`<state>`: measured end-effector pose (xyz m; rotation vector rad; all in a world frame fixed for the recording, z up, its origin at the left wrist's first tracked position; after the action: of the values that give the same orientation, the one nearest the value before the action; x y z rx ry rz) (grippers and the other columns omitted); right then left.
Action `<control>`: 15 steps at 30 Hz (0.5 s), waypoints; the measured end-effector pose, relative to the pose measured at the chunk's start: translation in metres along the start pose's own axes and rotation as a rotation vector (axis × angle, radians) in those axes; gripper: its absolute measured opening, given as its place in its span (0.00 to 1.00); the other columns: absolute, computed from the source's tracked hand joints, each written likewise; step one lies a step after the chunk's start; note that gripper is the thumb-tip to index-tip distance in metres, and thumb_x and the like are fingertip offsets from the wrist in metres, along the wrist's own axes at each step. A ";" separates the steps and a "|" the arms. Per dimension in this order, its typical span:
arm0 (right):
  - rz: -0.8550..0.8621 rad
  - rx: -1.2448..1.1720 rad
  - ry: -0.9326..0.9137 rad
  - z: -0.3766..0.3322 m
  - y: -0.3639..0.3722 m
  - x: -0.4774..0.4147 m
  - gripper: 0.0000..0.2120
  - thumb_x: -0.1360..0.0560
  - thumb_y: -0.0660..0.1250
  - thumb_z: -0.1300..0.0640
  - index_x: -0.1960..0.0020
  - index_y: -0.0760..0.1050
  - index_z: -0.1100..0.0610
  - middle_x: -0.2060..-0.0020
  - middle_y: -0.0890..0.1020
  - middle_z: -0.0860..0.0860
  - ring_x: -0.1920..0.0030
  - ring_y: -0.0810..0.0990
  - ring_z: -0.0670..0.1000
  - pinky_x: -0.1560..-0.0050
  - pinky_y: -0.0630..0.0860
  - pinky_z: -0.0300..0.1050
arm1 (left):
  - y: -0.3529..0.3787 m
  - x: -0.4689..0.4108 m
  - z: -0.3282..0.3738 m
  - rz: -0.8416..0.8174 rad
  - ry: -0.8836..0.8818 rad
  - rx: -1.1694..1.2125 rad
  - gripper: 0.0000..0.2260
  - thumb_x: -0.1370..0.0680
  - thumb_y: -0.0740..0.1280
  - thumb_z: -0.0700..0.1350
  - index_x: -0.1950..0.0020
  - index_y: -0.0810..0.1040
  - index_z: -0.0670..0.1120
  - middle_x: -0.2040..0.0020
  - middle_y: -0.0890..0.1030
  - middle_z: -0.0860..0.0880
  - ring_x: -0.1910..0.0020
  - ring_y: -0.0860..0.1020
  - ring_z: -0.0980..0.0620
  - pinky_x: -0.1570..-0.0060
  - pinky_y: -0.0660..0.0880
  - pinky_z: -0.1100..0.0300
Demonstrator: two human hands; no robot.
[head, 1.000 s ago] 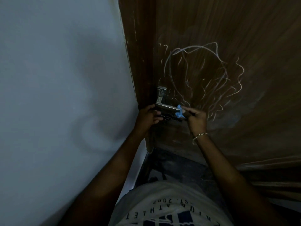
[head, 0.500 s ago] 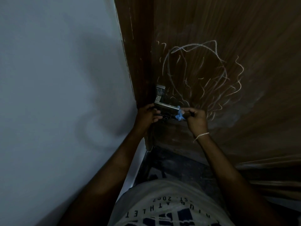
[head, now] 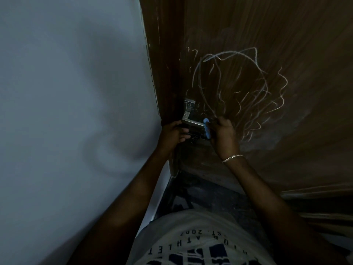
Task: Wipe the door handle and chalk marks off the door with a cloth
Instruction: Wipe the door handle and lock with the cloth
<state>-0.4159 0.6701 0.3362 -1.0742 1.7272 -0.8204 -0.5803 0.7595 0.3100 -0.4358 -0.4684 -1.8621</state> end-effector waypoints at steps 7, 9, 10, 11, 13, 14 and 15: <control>-0.190 0.062 -0.031 -0.039 0.016 -0.040 0.09 0.23 0.67 0.62 0.45 0.82 0.60 0.42 0.80 0.57 0.42 0.78 0.59 0.44 0.75 0.52 | 0.003 -0.002 -0.001 0.027 -0.011 0.023 0.18 0.18 0.62 0.36 0.28 0.71 0.45 0.53 0.85 0.46 0.65 0.84 0.54 0.68 0.79 0.67; -0.180 0.039 -0.033 -0.031 0.014 -0.035 0.08 0.24 0.68 0.64 0.47 0.82 0.61 0.44 0.81 0.59 0.45 0.78 0.61 0.45 0.74 0.50 | 0.002 -0.001 -0.001 0.030 -0.007 0.008 0.18 0.18 0.62 0.35 0.29 0.72 0.44 0.56 0.84 0.48 0.65 0.84 0.54 0.67 0.79 0.67; -0.151 0.027 -0.034 -0.023 0.011 -0.029 0.07 0.25 0.69 0.64 0.48 0.83 0.62 0.46 0.81 0.59 0.47 0.79 0.61 0.47 0.73 0.49 | 0.001 -0.001 -0.001 0.028 -0.005 0.002 0.18 0.18 0.61 0.35 0.29 0.71 0.44 0.56 0.84 0.48 0.65 0.84 0.54 0.67 0.79 0.67; -0.113 0.019 -0.026 -0.015 0.007 -0.022 0.07 0.26 0.70 0.65 0.48 0.83 0.62 0.47 0.82 0.59 0.50 0.78 0.61 0.50 0.73 0.48 | 0.000 -0.001 -0.001 0.024 -0.002 -0.004 0.18 0.18 0.61 0.34 0.28 0.71 0.43 0.55 0.84 0.48 0.64 0.84 0.53 0.67 0.79 0.67; -0.065 0.010 -0.009 -0.006 0.003 -0.014 0.08 0.28 0.73 0.66 0.49 0.82 0.62 0.48 0.82 0.59 0.52 0.78 0.60 0.54 0.75 0.48 | -0.003 -0.001 0.000 0.017 0.002 -0.020 0.19 0.18 0.60 0.33 0.28 0.71 0.43 0.55 0.84 0.48 0.64 0.83 0.53 0.65 0.78 0.67; -0.065 0.015 -0.009 -0.007 0.006 -0.015 0.08 0.28 0.72 0.66 0.49 0.82 0.62 0.48 0.82 0.59 0.52 0.77 0.60 0.54 0.75 0.49 | -0.004 -0.001 0.000 0.013 0.002 -0.028 0.19 0.18 0.60 0.33 0.28 0.72 0.43 0.55 0.84 0.48 0.63 0.83 0.54 0.65 0.78 0.67; -0.081 0.024 -0.023 -0.012 0.012 -0.020 0.08 0.28 0.72 0.66 0.49 0.82 0.62 0.47 0.82 0.59 0.51 0.78 0.61 0.52 0.76 0.50 | -0.004 0.000 0.001 0.013 0.002 -0.039 0.19 0.18 0.60 0.33 0.27 0.72 0.43 0.55 0.84 0.48 0.63 0.83 0.54 0.65 0.78 0.67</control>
<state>-0.4271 0.6939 0.3374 -1.1394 1.6595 -0.8733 -0.5843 0.7612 0.3102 -0.4618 -0.4274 -1.8618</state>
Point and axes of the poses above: each hand's wrist, its own x-axis away from the middle knuckle, its own y-axis out of the palm, z = x × y, the point moved 2 cm from there along -x, towards the middle knuckle
